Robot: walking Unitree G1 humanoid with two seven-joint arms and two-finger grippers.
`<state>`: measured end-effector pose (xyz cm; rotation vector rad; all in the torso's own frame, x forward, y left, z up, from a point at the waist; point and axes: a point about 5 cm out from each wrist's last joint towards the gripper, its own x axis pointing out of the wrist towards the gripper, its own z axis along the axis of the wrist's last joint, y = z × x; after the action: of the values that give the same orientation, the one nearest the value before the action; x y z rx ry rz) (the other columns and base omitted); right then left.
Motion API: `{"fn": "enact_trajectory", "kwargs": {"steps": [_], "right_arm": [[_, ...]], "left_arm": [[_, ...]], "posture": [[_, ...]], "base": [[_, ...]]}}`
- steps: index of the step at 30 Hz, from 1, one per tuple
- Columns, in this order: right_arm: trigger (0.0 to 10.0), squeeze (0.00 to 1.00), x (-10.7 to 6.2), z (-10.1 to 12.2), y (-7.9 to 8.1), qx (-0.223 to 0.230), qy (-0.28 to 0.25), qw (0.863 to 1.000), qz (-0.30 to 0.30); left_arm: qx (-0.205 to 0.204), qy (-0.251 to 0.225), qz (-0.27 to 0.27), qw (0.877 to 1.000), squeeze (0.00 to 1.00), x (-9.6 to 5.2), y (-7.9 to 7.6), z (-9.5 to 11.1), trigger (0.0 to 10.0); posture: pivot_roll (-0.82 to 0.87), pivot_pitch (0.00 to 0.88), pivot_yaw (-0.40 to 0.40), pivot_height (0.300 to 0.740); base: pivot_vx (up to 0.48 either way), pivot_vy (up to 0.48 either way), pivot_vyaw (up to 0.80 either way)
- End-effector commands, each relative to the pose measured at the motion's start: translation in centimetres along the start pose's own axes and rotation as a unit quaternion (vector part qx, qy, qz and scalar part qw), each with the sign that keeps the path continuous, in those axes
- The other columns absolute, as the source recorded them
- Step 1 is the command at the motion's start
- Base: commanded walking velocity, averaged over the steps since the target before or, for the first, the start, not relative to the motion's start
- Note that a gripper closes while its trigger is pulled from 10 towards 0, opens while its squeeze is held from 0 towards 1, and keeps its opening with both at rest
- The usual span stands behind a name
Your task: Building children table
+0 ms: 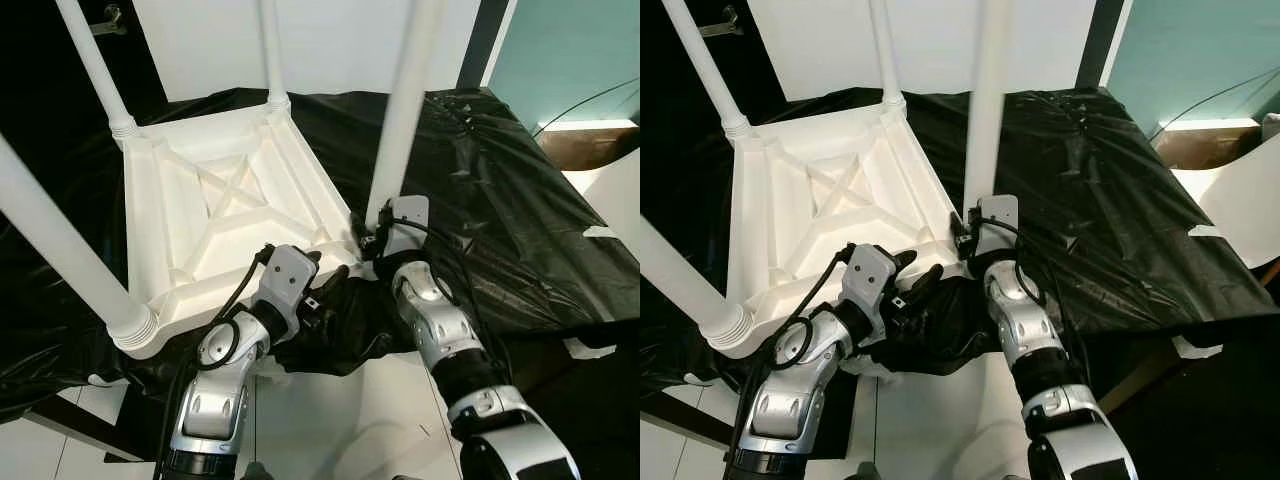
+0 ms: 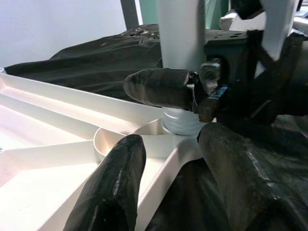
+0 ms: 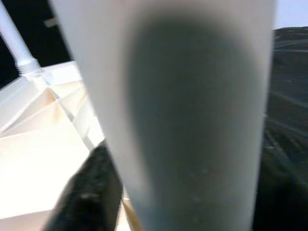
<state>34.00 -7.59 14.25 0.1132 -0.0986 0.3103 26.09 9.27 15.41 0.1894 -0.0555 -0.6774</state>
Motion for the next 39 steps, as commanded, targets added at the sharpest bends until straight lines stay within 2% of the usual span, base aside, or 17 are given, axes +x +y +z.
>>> {"fn": "enact_trajectory", "kwargs": {"steps": [1,6,7,8,9,14,15,19,23,25,28,29,30,31,32,34,39], "right_arm": [[10.0,1.00,-0.5,0.4,-0.5,-0.001,-0.012,1.000,0.015],[10.0,1.00,-1.3,1.2,-1.9,-0.015,-0.028,0.998,0.058],[10.0,0.29,-1.5,1.4,-2.4,-0.019,-0.030,0.997,0.068],[10.0,0.29,-1.5,1.4,-2.4,-0.019,-0.030,0.997,0.068],[10.0,0.00,-1.9,1.6,-3.0,-0.029,-0.028,0.995,0.090],[10.0,0.00,-2.4,1.6,-4.1,-0.063,-0.007,0.985,0.162],[10.0,0.00,-2.4,1.7,-4.6,-0.077,0.006,0.977,0.200],[10.0,0.00,-1.6,2.2,-5.5,-0.101,0.035,0.959,0.261],[10.0,0.00,-0.8,2.4,-5.7,-0.110,0.055,0.950,0.286],[10.0,0.00,-0.2,2.3,-5.9,-0.139,0.072,0.939,0.307],[10.0,0.00,-0.2,2.3,-5.9,-0.139,0.072,0.939,0.307],[6.9,0.00,0.1,2.3,-5.9,-0.146,0.079,0.935,0.312],[4.6,0.00,0.4,2.2,-5.8,-0.155,0.088,0.931,0.320],[4.6,0.00,0.4,2.2,-5.8,-0.155,0.088,0.931,0.320],[0.0,0.00,0.7,2.1,-5.7,-0.159,0.094,0.928,0.325],[0.0,0.00,0.9,2.0,-5.6,-0.162,0.098,0.923,0.335],[0.0,0.00,0.8,1.7,-5.6,-0.149,0.097,0.927,0.331]], "left_arm": [[-0.001,-0.004,0.045,0.999,0.00,0.0,0.5,0.2,10.0],[-0.005,-0.013,0.038,0.999,0.00,-0.1,0.5,0.6,10.0],[-0.006,-0.014,0.037,0.999,0.00,-0.1,0.5,0.6,10.0],[-0.006,-0.014,0.037,0.999,0.00,-0.1,0.5,0.6,10.0],[-0.008,-0.012,0.036,0.999,0.00,-0.2,0.5,0.5,10.0],[-0.010,-0.006,0.037,0.999,0.00,-0.1,0.4,0.1,10.0],[-0.016,-0.007,0.036,0.999,0.00,-0.2,0.3,0.1,10.0],[-0.026,-0.007,0.034,0.999,0.00,-0.4,0.0,-0.1,10.0],[-0.029,-0.003,0.030,0.999,0.00,-0.3,-0.2,-0.1,10.0],[-0.028,-0.007,0.028,0.999,0.00,-0.3,-0.3,0.1,10.0],[-0.028,-0.007,0.028,0.999,0.00,-0.3,-0.3,0.1,10.0],[-0.027,-0.008,0.029,0.999,0.00,-0.3,-0.3,0.1,10.0],[-0.025,-0.007,0.031,0.999,0.00,-0.4,-0.1,0.0,10.0],[-0.025,-0.007,0.031,0.999,0.00,-0.4,-0.1,0.0,10.0],[-0.024,-0.005,0.034,0.999,0.00,-0.4,0.2,0.0,10.0],[-0.022,-0.010,0.035,0.999,0.00,-0.2,0.5,0.3,10.0],[-0.015,-0.010,0.036,0.999,0.00,-0.2,0.5,0.3,10.0]], "posture": [[0.04,0.000,0.019,0.740],[0.03,0.000,0.022,0.740],[0.03,0.000,0.021,0.740],[0.03,0.000,0.021,0.740],[0.03,0.000,0.020,0.740],[0.03,0.000,0.014,0.740],[0.03,0.000,0.006,0.740],[0.03,0.000,0.004,0.740],[0.03,0.006,0.004,0.740],[0.04,0.000,0.004,0.740],[0.04,0.000,0.004,0.740],[0.04,0.000,0.001,0.740],[0.04,0.000,0.000,0.740],[0.04,0.000,0.000,0.740],[0.04,0.000,0.008,0.740],[0.05,0.000,0.005,0.740],[0.06,0.000,-0.002,0.740]], "base": [[0.000,0.000,0.00],[0.000,0.000,0.00],[0.000,0.000,0.00],[0.000,0.000,0.00],[0.000,0.000,0.00],[0.000,0.000,0.00],[0.000,0.000,0.00],[0.000,0.000,0.00],[0.000,0.000,0.00],[0.000,0.000,0.00],[0.000,0.000,0.00],[0.000,0.000,0.00],[0.000,0.000,0.00],[0.000,0.000,0.00],[0.000,0.000,0.00],[0.000,0.000,0.00],[0.000,0.000,0.00]]}}
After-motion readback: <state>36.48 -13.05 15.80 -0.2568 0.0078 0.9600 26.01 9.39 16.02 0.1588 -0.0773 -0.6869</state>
